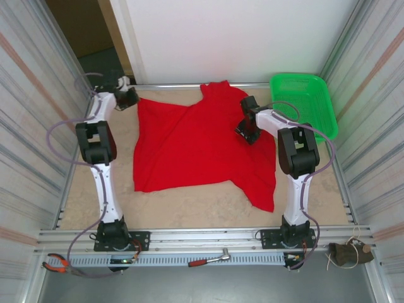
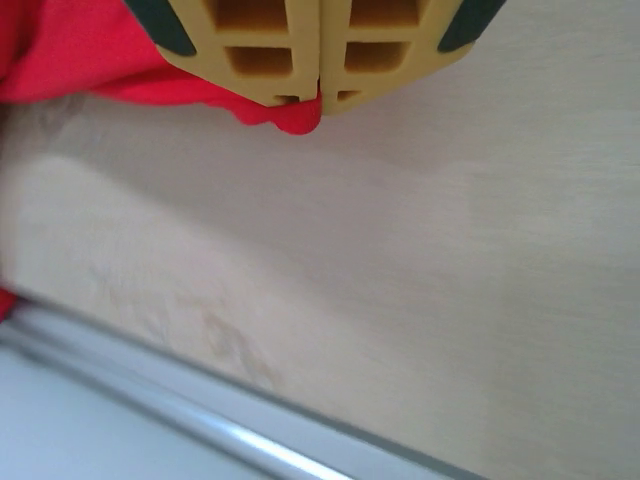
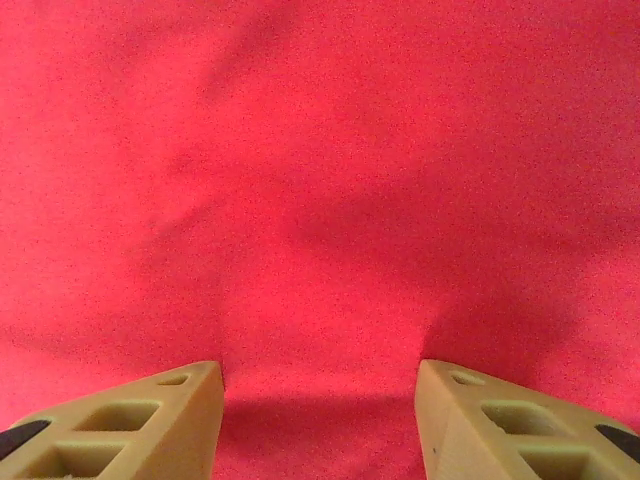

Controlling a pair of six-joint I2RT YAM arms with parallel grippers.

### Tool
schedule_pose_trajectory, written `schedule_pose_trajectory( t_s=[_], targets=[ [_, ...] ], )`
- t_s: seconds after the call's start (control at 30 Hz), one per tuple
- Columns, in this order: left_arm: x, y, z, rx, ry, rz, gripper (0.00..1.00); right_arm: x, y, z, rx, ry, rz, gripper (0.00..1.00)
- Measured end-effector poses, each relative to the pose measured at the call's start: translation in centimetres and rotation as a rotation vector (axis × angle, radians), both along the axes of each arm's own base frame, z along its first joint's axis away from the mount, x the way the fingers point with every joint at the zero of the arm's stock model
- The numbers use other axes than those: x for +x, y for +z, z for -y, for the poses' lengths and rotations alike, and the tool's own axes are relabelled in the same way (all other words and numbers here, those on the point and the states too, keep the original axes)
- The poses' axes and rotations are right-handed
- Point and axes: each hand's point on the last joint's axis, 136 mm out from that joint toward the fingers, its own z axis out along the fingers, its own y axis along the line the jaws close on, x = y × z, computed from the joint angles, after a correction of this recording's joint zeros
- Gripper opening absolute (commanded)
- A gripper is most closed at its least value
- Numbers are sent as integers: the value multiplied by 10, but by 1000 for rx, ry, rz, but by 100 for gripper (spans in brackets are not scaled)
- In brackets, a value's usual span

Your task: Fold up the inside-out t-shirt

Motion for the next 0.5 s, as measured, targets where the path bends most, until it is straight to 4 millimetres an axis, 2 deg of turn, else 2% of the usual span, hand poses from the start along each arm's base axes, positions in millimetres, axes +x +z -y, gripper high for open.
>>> schedule_pose_trajectory(
  t_s=[0.07, 0.1, 0.33, 0.43, 0.5],
  targets=[
    [3, 6, -14, -49, 42, 14, 0, 0, 0, 2, -1, -17, -1, 51],
    [3, 7, -16, -73, 53, 14, 0, 0, 0, 3, -1, -28, -1, 51],
    [5, 9, 11, -177, 49, 1, 7, 0, -1, 8, -7, -63, -4, 51],
    [5, 10, 9, -192, 70, -3, 31, -2, -2, 11, -19, -72, -2, 50],
    [7, 11, 1, -205, 100, -5, 36, -4, -2, 14, -21, -77, -4, 50]
  ],
)
